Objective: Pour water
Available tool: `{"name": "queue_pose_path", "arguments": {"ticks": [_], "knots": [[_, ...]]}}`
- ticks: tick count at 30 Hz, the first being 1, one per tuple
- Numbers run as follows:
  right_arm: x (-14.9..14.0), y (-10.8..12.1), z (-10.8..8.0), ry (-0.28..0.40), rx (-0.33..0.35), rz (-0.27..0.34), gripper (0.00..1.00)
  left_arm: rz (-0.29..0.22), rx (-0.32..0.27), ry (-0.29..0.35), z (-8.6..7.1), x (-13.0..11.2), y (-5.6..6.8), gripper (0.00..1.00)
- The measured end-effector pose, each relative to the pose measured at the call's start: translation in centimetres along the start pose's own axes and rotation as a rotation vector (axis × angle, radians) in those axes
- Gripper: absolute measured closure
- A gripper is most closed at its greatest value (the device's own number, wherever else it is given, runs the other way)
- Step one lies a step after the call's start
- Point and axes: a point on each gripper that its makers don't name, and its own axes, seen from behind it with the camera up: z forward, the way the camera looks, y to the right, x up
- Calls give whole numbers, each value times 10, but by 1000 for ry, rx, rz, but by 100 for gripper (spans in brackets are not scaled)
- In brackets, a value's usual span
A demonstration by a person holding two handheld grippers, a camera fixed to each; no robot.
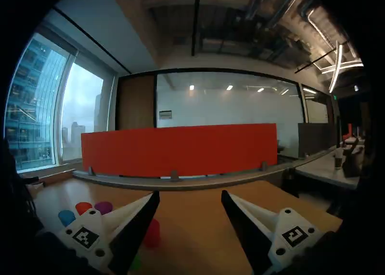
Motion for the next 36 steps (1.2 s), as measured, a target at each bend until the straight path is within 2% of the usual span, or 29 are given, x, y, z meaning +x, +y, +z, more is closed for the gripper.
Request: {"name": "queue_pose_path", "arguments": {"ticks": [9, 36], "knots": [[-7, 3, -1, -22, -16, 7, 1, -23, -11, -15, 0, -20, -4, 0], [-9, 2, -3, -27, -19, 19, 1, -28, -24, -14, -4, -36, -1, 0]]}}
